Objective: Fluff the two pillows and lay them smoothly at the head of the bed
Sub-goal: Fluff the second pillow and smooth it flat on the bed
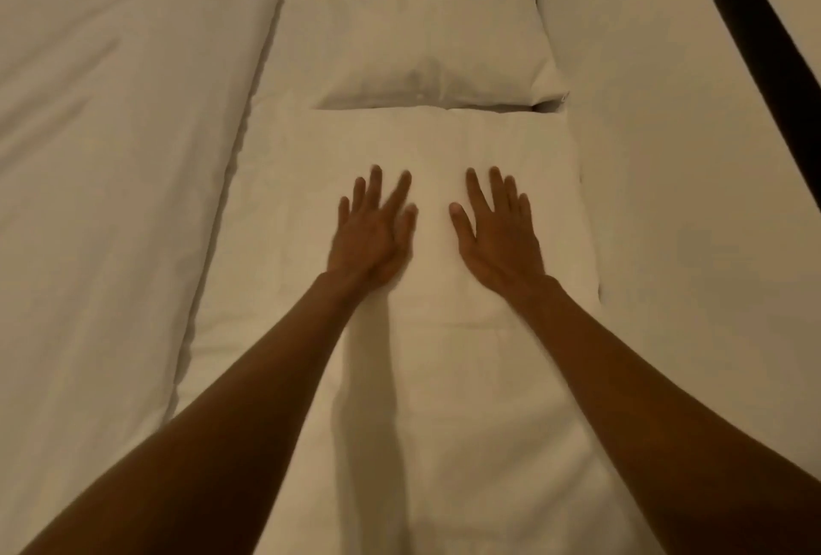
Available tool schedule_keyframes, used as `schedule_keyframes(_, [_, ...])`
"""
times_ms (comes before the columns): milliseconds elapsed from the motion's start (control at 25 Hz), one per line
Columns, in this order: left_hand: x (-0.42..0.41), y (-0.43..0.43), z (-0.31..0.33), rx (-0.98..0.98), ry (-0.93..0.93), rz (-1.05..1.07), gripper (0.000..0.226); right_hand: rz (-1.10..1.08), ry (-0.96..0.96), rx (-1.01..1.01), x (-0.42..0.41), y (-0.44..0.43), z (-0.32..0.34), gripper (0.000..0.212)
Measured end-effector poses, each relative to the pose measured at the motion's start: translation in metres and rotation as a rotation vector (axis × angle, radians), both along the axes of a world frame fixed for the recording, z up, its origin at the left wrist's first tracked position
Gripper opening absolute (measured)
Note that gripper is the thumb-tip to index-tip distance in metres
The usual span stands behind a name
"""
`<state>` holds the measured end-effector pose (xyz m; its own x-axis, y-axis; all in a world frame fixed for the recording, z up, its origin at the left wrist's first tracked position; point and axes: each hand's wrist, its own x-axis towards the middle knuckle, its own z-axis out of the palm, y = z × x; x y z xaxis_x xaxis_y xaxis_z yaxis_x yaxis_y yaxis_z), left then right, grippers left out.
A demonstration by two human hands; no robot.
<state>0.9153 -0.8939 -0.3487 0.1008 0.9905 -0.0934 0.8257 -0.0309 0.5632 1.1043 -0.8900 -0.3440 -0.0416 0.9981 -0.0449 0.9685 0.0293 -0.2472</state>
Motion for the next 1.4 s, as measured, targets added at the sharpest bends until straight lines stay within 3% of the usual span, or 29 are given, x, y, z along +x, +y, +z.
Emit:
schedule_keyframes(200, [-0.042, -0.014, -0.003, -0.103, 0.165, -0.003, 0.057, -0.122, -0.106, -0.061, 0.039, -0.037, 0.009, 0.069])
schedule_keyframes(320, [-0.060, -0.037, 0.006, -0.005, 0.078, 0.125, 0.058, -0.160, 0.033, 0.001, 0.022, -0.073, 0.017, 0.073])
schedule_keyframes(400, [-0.036, -0.070, 0.011, 0.068, -0.016, 0.041, 0.059, -0.009, 0.046, 0.038, -0.002, -0.109, 0.011, 0.072])
schedule_keyframes(480, [-0.011, -0.103, 0.005, 0.018, -0.001, -0.094, 0.057, 0.055, 0.009, 0.010, -0.003, -0.134, 0.004, 0.069])
schedule_keyframes(680, [-0.027, -0.131, -0.015, -0.029, -0.019, -0.082, 0.055, -0.057, -0.007, -0.023, 0.031, -0.139, 0.007, 0.067])
schedule_keyframes(880, [-0.023, -0.184, 0.000, 0.025, -0.132, -0.012, 0.058, -0.072, 0.118, 0.064, -0.010, -0.170, 0.017, 0.067])
schedule_keyframes(1040, [-0.004, -0.209, -0.004, -0.027, 0.001, -0.189, 0.057, 0.000, 0.022, 0.008, 0.010, -0.213, 0.009, 0.064])
schedule_keyframes(1160, [-0.023, -0.213, -0.010, -0.018, 0.075, -0.150, 0.056, -0.047, 0.008, -0.007, 0.031, -0.213, 0.014, 0.063])
schedule_keyframes(1280, [-0.026, -0.224, -0.006, -0.016, 0.018, 0.013, 0.059, -0.077, 0.054, 0.045, 0.012, -0.214, 0.021, 0.061])
schedule_keyframes(1400, [-0.006, -0.236, -0.004, -0.002, -0.021, -0.077, 0.059, -0.003, 0.029, 0.024, 0.002, -0.233, 0.017, 0.062])
